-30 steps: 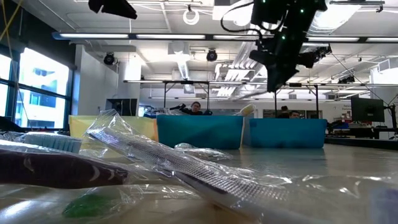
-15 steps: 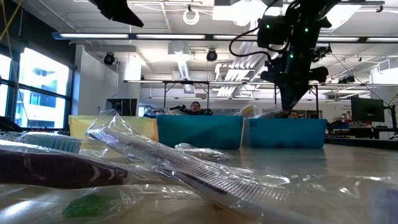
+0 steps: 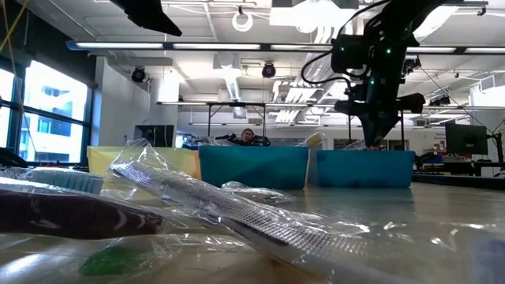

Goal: Pick & Place Toothbrushes
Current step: Put the purple toothbrush into the blue bin

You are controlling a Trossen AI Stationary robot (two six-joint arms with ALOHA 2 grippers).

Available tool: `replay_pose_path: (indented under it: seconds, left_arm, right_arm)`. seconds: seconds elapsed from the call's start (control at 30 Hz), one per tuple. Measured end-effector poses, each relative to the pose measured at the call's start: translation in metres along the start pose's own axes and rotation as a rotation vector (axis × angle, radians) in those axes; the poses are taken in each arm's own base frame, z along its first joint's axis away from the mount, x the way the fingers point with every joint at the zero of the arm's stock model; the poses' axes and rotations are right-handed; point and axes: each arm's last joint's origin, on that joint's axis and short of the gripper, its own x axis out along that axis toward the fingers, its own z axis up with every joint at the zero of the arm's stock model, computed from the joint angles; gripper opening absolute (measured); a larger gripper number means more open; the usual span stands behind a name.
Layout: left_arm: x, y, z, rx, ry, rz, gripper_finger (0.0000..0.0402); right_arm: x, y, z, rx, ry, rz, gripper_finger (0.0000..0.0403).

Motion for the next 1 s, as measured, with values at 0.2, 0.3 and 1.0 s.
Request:
replay_pose_path:
  seconds: [0.2,0.3,1.0]
  left_arm:
    - [0.0001,-0.0001,0.0000,0.000,0.001,0.000,0.0157]
    - [0.0001,-0.0001,-0.0001,0.001,0.001,0.000,0.0157]
    - [0.0002,-0.0012,-0.0021,0.013,0.020,-0.010,0.0157]
  right_arm:
    - [0.0024,-0.0039,0.0030,0.025,0.036,0.022,0.0050]
    - [0.0030,-0.0060,0.0032,0.027,0.047,0.012,0.0050]
    - [0.0057,-0.0090,0.0053,0.033,0.059,0.002,0.0124]
